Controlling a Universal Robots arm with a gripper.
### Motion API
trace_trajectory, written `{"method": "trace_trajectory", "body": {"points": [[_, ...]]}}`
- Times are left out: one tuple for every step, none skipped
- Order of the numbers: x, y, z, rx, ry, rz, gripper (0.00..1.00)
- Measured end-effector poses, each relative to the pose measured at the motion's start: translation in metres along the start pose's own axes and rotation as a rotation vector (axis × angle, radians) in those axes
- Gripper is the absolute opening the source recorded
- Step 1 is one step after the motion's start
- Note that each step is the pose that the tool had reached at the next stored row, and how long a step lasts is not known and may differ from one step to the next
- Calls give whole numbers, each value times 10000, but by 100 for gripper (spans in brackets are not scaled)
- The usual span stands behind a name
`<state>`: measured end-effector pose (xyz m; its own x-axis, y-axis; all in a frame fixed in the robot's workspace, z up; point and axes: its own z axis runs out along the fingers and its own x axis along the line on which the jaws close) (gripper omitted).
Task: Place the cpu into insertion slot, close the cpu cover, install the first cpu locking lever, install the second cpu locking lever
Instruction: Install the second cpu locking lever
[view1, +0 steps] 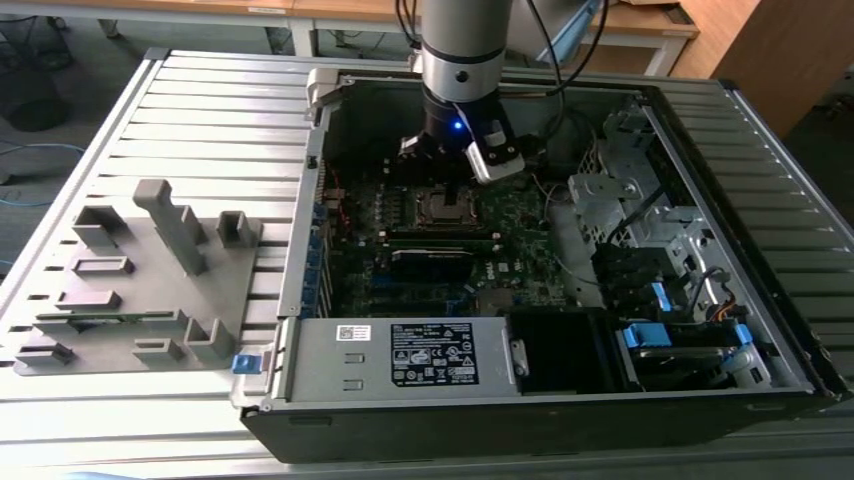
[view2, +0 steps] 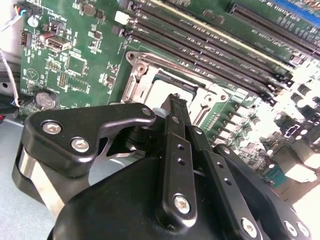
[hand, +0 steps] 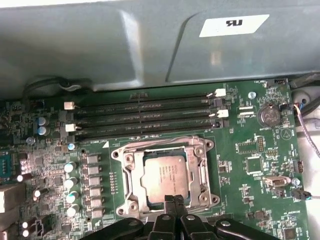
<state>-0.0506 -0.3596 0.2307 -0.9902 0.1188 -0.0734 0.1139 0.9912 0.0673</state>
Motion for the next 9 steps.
{"method": "trace_trajectory", "body": {"points": [[-6,9,1,1,0,0,10],[-9,14,2,2,1,-1,10],[-10,15,2,1,0,0,10],[-10,15,3,1,0,1,10],[-10,15,3,0,-1,0,10],[-10,15,3,0,0,0,10],[-11,16,1,0,0,0,10],[-11,16,-3,3,1,0,10],[-11,17,-5,0,-1,-1,10]]}}
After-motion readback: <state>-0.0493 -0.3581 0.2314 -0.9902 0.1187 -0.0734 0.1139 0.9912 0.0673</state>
